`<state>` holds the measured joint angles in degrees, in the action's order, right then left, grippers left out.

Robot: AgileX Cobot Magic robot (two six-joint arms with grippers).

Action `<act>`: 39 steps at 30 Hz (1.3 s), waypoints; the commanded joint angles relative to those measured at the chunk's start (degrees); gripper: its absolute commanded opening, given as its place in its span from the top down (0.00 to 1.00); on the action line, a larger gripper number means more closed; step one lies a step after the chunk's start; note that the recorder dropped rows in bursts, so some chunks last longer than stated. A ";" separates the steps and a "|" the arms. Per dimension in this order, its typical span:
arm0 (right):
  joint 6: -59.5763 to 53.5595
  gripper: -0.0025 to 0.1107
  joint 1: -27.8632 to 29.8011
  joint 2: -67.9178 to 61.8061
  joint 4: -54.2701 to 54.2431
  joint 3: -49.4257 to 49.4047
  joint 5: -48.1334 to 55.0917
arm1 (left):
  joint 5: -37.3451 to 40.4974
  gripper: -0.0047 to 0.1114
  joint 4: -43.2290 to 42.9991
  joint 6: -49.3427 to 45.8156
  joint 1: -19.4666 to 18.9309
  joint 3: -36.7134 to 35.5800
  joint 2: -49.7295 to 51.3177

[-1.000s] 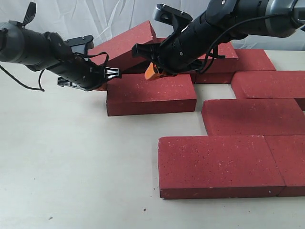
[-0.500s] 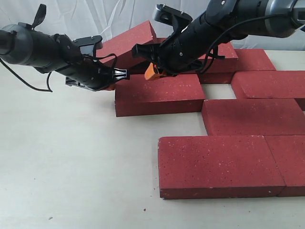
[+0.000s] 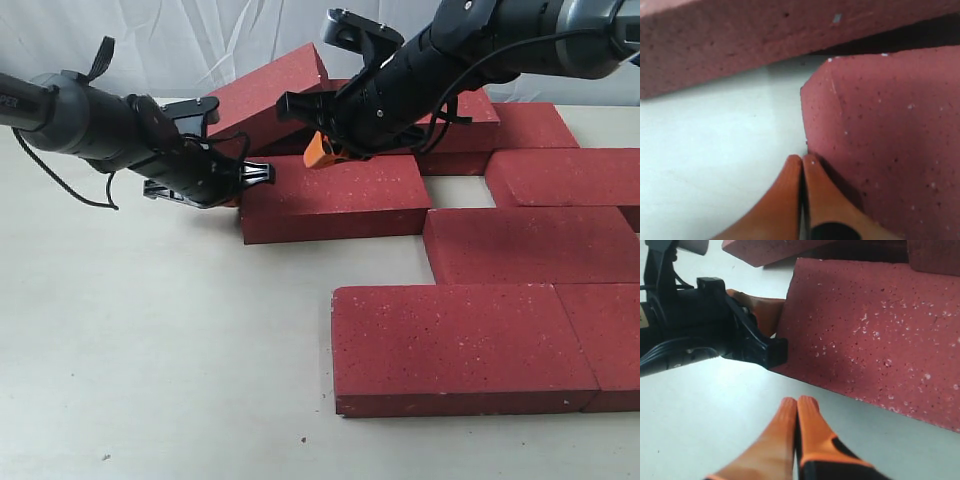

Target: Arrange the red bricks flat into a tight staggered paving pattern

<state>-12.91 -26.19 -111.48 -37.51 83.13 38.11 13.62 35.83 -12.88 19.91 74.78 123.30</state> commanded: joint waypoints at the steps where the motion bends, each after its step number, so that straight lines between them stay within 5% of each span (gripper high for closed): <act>1: -0.20 0.98 0.35 -0.20 0.17 -0.04 -0.44 | 0.52 0.96 1.10 -0.13 0.39 0.23 0.21; 31: -0.30 0.98 0.35 -2.03 0.02 -0.04 -0.53 | 7.47 0.96 9.56 -1.20 2.57 9.86 3.50; 39: -0.30 0.98 0.35 -2.03 0.02 -0.04 -0.88 | 10.70 0.96 6.31 -1.20 2.34 10.38 3.38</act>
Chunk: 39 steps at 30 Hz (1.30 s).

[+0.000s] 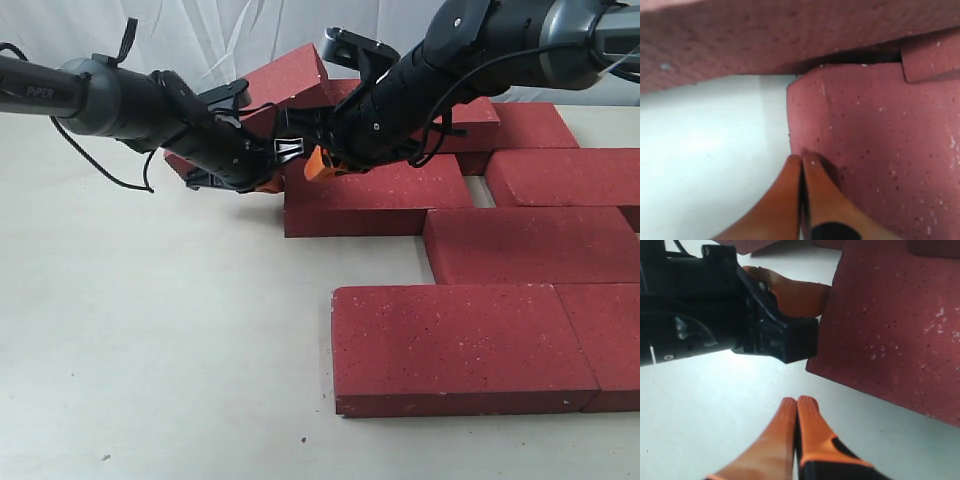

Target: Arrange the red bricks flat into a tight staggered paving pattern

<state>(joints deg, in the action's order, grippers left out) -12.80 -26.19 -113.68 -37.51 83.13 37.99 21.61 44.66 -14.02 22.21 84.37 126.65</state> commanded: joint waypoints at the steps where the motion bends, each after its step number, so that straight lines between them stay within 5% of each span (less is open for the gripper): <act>1: -0.42 0.98 0.35 0.17 0.02 -0.04 -0.75 | 3.73 0.96 -3.71 -0.06 -0.32 1.12 0.03; 26: -0.42 0.98 0.35 0.17 0.02 -0.04 -1.41 | 14.05 0.96 -14.74 6.18 -3.21 9.76 1.33; 39: -0.42 0.98 0.35 0.17 0.02 -0.04 -1.78 | 14.03 0.96 -10.23 6.18 -0.16 9.87 4.15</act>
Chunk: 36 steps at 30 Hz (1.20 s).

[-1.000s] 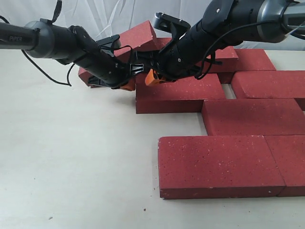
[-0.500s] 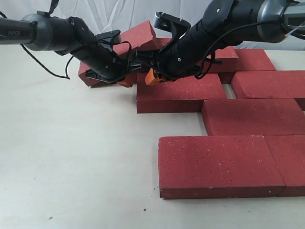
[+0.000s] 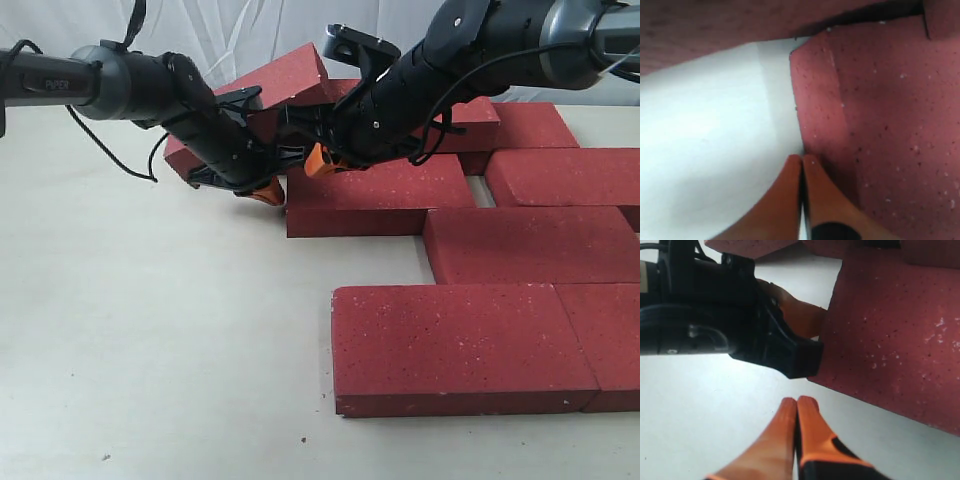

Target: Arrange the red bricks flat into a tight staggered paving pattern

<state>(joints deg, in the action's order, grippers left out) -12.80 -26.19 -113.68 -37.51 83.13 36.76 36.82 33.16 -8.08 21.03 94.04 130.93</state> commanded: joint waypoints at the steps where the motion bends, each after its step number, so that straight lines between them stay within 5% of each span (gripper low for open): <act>1: -0.42 0.98 0.35 0.17 0.02 -0.04 -0.55 | -1.46 0.96 1.70 0.24 1.12 0.20 -0.13; 14: -0.42 0.98 0.35 0.17 0.02 -0.04 -0.55 | -1.48 0.96 13.95 -6.04 2.11 0.20 3.61; 36: -0.29 0.98 0.35 0.17 0.02 -0.04 -0.88 | -4.27 0.96 18.18 -8.90 5.41 0.20 3.71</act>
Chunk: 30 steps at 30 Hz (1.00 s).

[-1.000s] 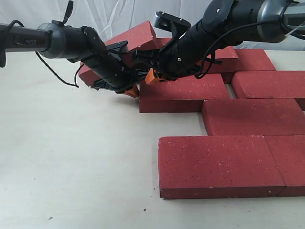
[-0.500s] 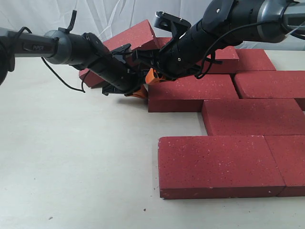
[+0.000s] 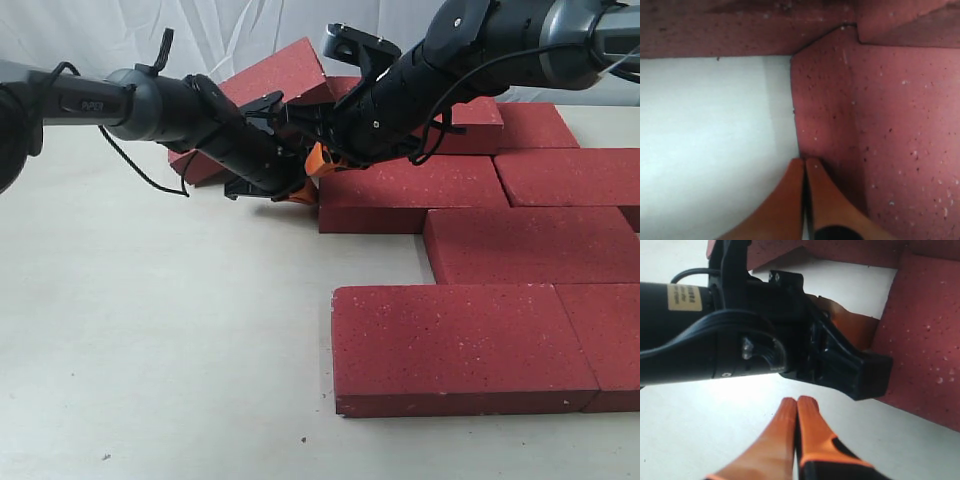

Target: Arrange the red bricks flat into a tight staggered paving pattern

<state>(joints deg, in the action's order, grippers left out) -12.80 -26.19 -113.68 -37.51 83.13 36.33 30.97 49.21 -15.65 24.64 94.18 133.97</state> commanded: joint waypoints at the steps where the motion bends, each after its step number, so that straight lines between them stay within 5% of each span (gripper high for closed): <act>1: -0.29 0.98 0.35 0.17 0.02 -0.04 -0.44 | 1.59 0.96 3.27 -1.34 1.81 0.06 0.67; 16: -0.30 0.98 0.35 0.17 0.02 -0.04 -0.66 | 3.86 0.96 6.28 -1.22 3.56 0.06 0.67; 30: -0.30 0.98 0.35 0.17 -2.28 -0.04 -0.46 | 16.87 0.96 5.45 -0.60 -4.11 0.06 0.67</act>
<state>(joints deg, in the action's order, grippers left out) -12.80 -26.19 -113.68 -40.15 83.13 36.11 42.41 54.08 -17.41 21.87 94.60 133.87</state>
